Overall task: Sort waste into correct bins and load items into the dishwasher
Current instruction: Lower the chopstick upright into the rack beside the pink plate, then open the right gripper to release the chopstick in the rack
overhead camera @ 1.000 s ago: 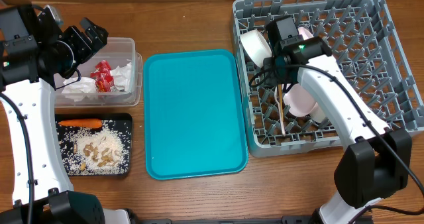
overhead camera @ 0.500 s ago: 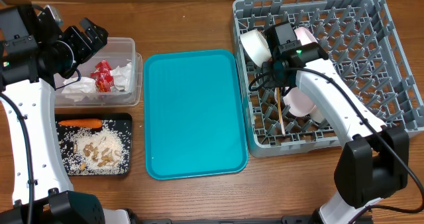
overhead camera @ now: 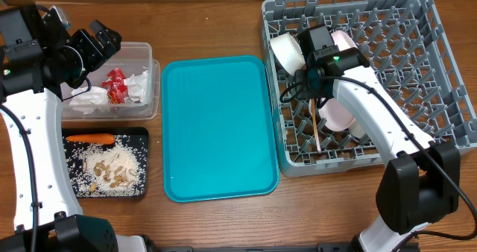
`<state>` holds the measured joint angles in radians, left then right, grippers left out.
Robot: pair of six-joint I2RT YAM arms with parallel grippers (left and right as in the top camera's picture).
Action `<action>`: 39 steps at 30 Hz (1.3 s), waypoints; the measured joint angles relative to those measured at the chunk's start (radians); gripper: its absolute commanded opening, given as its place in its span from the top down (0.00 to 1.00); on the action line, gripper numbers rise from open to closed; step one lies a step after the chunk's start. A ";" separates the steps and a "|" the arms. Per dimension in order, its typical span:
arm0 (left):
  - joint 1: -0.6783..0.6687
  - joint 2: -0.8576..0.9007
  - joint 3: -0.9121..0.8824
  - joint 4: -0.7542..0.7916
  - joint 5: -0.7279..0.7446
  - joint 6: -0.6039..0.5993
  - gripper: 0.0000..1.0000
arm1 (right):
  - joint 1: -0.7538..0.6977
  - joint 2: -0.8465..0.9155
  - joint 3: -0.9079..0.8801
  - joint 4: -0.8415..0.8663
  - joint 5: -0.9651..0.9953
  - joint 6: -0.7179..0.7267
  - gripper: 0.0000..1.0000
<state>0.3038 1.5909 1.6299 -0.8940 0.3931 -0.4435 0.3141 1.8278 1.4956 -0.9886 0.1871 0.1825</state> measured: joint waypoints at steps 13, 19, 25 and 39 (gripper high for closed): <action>0.000 0.000 0.000 0.000 0.000 0.000 0.00 | 0.000 0.000 0.000 0.002 0.000 0.006 0.75; 0.000 0.000 0.000 0.000 0.000 0.000 0.00 | 0.000 0.000 0.000 -0.007 0.000 0.000 0.75; 0.000 0.000 0.000 0.000 0.000 0.000 0.00 | 0.000 0.000 0.001 -0.018 0.000 -0.002 0.96; 0.000 0.000 0.000 0.000 0.000 0.000 0.00 | 0.000 -0.133 0.079 -0.060 -0.005 0.005 0.00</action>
<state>0.3035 1.5909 1.6299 -0.8944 0.3931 -0.4435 0.3141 1.6951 1.5745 -1.0485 0.1822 0.1879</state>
